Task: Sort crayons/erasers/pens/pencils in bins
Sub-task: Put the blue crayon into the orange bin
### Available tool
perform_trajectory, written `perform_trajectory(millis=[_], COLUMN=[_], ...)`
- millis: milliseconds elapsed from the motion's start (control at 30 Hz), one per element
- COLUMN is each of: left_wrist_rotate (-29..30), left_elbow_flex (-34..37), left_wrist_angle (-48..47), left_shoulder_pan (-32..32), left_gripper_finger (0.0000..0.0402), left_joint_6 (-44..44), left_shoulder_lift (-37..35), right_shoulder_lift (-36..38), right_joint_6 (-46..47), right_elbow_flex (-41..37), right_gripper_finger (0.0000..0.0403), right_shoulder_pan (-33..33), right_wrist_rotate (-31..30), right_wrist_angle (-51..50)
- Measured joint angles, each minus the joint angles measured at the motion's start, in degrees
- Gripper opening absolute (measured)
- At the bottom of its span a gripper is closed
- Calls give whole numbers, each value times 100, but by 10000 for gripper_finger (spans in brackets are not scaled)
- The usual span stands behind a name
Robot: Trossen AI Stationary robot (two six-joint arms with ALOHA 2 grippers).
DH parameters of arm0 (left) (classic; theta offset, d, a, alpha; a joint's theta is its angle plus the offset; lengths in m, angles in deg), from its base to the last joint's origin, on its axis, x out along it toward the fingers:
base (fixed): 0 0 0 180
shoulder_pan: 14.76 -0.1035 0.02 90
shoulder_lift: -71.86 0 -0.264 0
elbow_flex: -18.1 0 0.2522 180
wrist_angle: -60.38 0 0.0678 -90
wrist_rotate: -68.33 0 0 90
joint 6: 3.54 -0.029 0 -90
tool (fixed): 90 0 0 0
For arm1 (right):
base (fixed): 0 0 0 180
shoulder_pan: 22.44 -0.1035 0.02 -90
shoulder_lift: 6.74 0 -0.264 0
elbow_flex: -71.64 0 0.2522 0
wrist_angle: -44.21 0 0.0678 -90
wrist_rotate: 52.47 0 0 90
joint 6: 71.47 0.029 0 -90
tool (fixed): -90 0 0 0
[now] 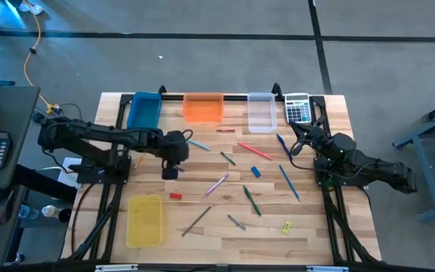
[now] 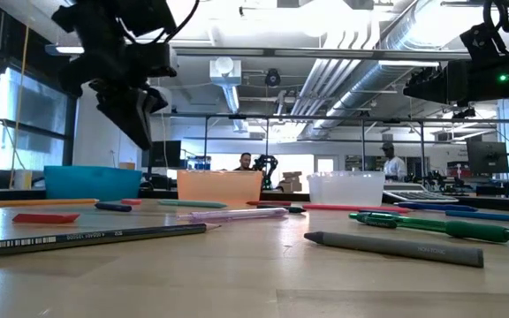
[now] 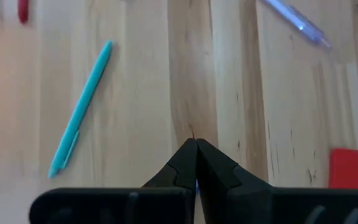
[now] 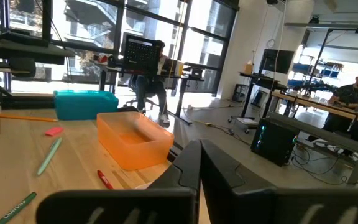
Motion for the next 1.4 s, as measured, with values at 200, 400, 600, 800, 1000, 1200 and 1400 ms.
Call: perform_trajectory(millis=[200, 400, 600, 800, 1000, 1200, 1400], left_wrist_rotate=[-204, -370, -163, -12, 450, 338, 163], left_elbow_flex=[-149, -155, -155, -155, -153, -153, 46], left_wrist_angle=[-34, -186, -256, -276, -313, -342, -122], left_shoulder_pan=[0, 9, 168, 344, 384, 317, 345], left_gripper_finger=[0, 0, 25, 70, 98, 90, 81], left_joint_6=[-386, -965, -1197, -1204, -1210, -1198, -1257], left_shoulder_lift=[322, 746, 1095, 1322, 1437, 1436, 1434], right_shoulder_lift=[-2, -2, -2, -2, -2, -2, -2], right_joint_6=[0, 0, 0, 0, 0, 0, 0], right_elbow_flex=[0, 0, 0, 0, 0, 0, 0], right_gripper_finger=[0, 0, 0, 0, 0, 0, 0], right_shoulder_pan=[1, 1, 0, 0, 2, 0, 1], right_wrist_rotate=[-1, 0, 0, 0, 0, 0, -1], right_wrist_angle=[-34, -42, -42, -42, -42, -42, -42])
